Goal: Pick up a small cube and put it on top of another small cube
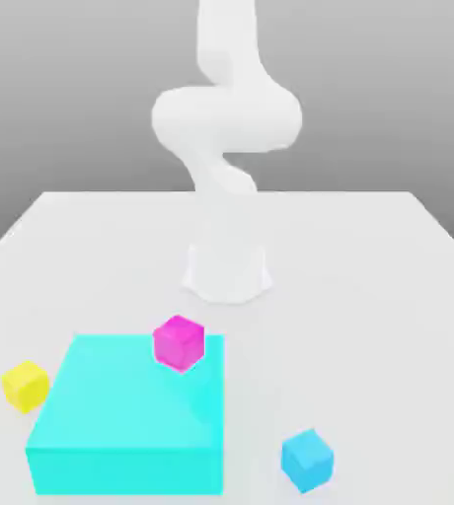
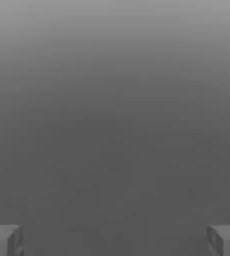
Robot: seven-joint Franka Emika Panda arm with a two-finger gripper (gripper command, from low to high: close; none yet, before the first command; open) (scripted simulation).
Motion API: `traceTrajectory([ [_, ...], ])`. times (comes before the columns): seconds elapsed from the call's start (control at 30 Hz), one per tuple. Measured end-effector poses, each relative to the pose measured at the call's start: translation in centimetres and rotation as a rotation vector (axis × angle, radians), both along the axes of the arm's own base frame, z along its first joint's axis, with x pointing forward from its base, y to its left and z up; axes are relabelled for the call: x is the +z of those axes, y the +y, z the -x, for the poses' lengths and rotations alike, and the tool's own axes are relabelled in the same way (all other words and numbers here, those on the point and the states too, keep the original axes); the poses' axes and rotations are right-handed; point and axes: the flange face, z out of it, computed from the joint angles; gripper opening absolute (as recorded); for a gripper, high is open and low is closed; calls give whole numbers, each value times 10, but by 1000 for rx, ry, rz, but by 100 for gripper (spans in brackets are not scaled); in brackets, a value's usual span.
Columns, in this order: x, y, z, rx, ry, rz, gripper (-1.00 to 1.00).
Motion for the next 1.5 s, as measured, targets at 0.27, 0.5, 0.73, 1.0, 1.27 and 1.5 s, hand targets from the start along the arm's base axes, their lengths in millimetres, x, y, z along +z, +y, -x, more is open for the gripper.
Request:
traceTrajectory([
  [0.27, -111, -74, -57, -455, 140, -160, 0],
  [0.5, -215, -149, -67, -848, 229, -308, 0],
  [0.73, -319, -215, -44, -1241, 296, -468, 0],
  [1.0, -429, -269, 17, -1704, 348, -676, 0],
  [1.27, -523, -278, 52, -1960, 377, -810, 0],
  [1.5, -546, -277, 53, -1962, 375, -809, -100],
])
